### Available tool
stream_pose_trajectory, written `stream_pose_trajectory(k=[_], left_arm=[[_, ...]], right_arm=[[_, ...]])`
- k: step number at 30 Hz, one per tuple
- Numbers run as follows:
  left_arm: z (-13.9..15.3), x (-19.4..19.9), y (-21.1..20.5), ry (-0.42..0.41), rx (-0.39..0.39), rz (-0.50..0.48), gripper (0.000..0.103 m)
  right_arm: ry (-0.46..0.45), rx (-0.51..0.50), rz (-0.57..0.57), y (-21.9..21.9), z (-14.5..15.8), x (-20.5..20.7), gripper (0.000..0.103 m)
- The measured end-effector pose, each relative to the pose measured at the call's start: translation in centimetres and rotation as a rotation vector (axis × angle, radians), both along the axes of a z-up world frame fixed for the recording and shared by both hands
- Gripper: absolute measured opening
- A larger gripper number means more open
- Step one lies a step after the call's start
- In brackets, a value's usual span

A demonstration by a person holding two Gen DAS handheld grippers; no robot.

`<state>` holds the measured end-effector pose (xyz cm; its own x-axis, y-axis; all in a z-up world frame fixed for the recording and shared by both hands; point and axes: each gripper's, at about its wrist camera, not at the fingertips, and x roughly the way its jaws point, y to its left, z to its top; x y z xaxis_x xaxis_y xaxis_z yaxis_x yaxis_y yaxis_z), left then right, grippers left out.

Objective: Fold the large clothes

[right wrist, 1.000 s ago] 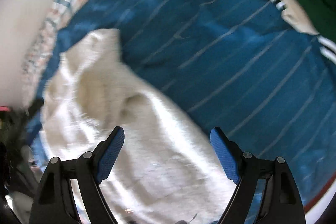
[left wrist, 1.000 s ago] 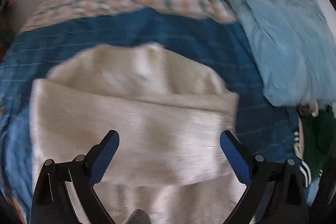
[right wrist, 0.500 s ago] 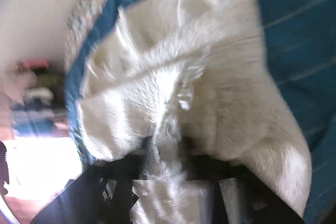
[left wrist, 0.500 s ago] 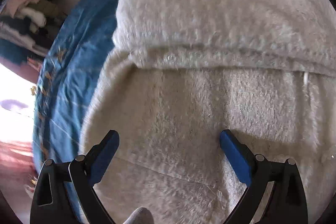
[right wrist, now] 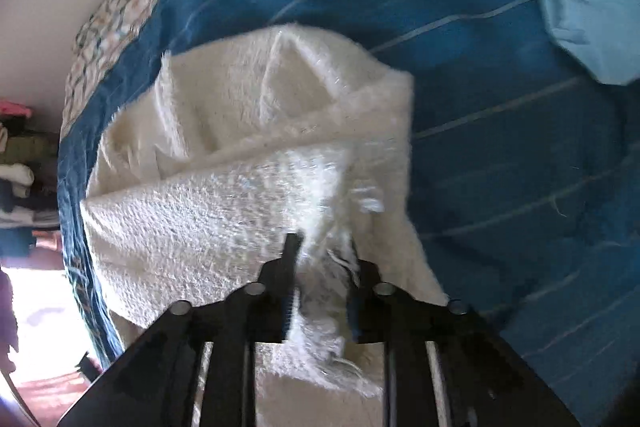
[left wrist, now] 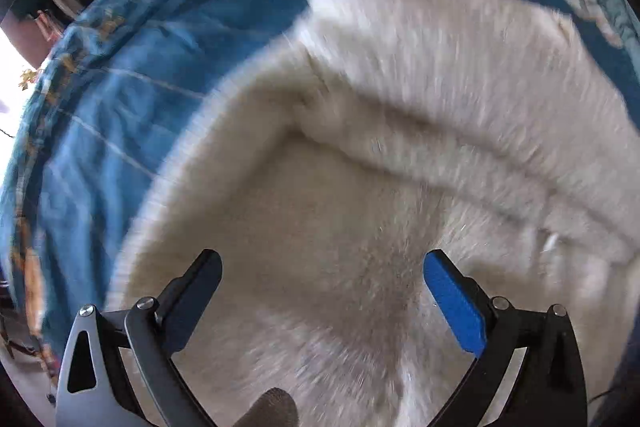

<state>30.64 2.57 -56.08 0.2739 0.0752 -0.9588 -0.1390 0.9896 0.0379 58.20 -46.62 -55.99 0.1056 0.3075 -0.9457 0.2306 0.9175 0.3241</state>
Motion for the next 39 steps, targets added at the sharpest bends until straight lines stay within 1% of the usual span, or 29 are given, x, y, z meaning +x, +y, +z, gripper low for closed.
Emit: stream_pose_trajectory(k=[1,2,3,4,6,7,8,10,11,12,13,14,16,17,19,21,23,24,25,27,28,29,30,31,32,33,34,35,39], left_arm=[[1.7,0.2,0.3,-0.026,-0.008,-0.003,0.103],[3.8,0.7,0.5,-0.061,0.009,-0.008,0.103],[5.2,1.3,0.7,-0.085,0.043,-0.008,0.103],[6.7,2.2,0.8,-0.115,0.076,-0.012,0.103],[7.8,4.2,1.3,-0.140,0.124,-0.019,0.103],[7.5,5.4,1.8,-0.149,0.141,-0.020,0.103],[7.0,6.8,1.9,-0.162,0.152,-0.021,0.103],[4.6,10.0,1.7,-0.147,0.162,-0.016,0.103],[2.2,10.4,1.8,-0.111,0.168,-0.031,0.103],[0.2,11.5,1.5,-0.060,0.196,-0.050,0.103],[-2.3,12.8,1.2,0.001,0.218,-0.074,0.103],[-3.4,13.0,1.3,0.017,0.204,-0.082,0.103],[-3.2,13.3,1.7,0.004,0.164,-0.077,0.103],[-2.6,13.1,1.8,0.005,0.167,-0.084,0.103],[-0.7,11.8,2.3,-0.015,0.176,-0.093,0.103],[1.4,9.1,3.2,-0.029,0.175,-0.094,0.103],[2.4,5.8,4.2,-0.018,0.185,-0.097,0.103],[2.5,4.5,4.5,-0.006,0.203,-0.102,0.103],[2.4,3.1,4.7,0.010,0.225,-0.108,0.103],[0.9,-0.1,5.7,0.055,0.275,-0.118,0.103],[-0.5,-1.2,6.2,0.093,0.293,-0.122,0.103],[-1.9,-2.0,6.8,0.141,0.300,-0.118,0.103],[-3.0,-2.8,7.2,0.176,0.297,-0.106,0.103],[-3.8,-3.7,7.9,0.189,0.272,-0.088,0.103],[-3.8,-4.0,8.5,0.182,0.252,-0.071,0.103],[-3.6,-4.3,8.7,0.173,0.246,-0.062,0.103],[-3.4,-4.5,8.7,0.166,0.251,-0.065,0.103],[-3.2,-4.8,8.5,0.164,0.260,-0.074,0.103],[-1.9,-5.5,8.2,0.155,0.240,-0.101,0.103]], right_arm=[[-0.020,-0.046,-0.026,-0.2,1.1,-0.2,0.042],[-0.050,-0.088,-0.060,-0.7,2.3,-0.8,0.043],[-0.069,-0.108,-0.081,-0.9,3.3,-1.0,0.043],[-0.111,-0.132,-0.120,-1.4,5.0,-1.9,0.043],[-0.157,-0.092,-0.122,-1.0,6.6,-2.6,0.043],[-0.160,-0.021,-0.081,0.2,6.6,-2.7,0.043],[-0.146,0.020,-0.050,1.1,6.2,-2.7,0.043],[-0.122,0.074,0.008,3.5,4.6,-2.4,0.043],[-0.097,0.071,0.046,4.9,3.3,-2.0,0.043],[-0.079,0.051,0.066,5.7,2.1,-1.9,0.043],[-0.050,0.007,0.074,6.3,0.6,-1.6,0.040],[0.001,-0.052,0.082,6.9,-1.5,-1.1,0.030],[0.033,-0.092,0.061,6.9,-2.9,-0.5,0.029],[0.048,-0.103,0.039,7.1,-2.7,-0.1,0.030],[0.050,-0.110,0.020,7.8,-0.9,-0.4,0.032],[0.022,-0.033,0.032,9.0,1.3,-2.1,0.032],[0.041,0.123,0.057,10.9,2.4,-4.7,0.032],[0.092,0.215,0.085,12.4,2.1,-6.4,0.032],[0.133,0.265,0.095,13.4,1.5,-7.7,0.032],[0.283,0.385,0.097,16.0,-1.6,-11.1,0.032],[0.341,0.386,0.095,16.9,-3.2,-12.7,0.037],[0.397,0.363,0.092,17.8,-4.9,-14.0,0.047],[0.434,0.352,0.083,18.1,-6.0,-14.9,0.048],[0.483,0.366,0.063,18.8,-8.0,-16.2,0.048],[0.491,0.371,0.048,19.1,-8.6,-16.8,0.048],[0.468,0.356,0.030,19.4,-8.7,-17.3,0.045],[0.444,0.315,0.033,19.9,-8.3,-17.2,0.017],[0.430,0.288,0.040,20.1,-7.9,-17.3,0.006],[0.325,0.154,0.082,20.2,-3.5,-17.8,0.006]])
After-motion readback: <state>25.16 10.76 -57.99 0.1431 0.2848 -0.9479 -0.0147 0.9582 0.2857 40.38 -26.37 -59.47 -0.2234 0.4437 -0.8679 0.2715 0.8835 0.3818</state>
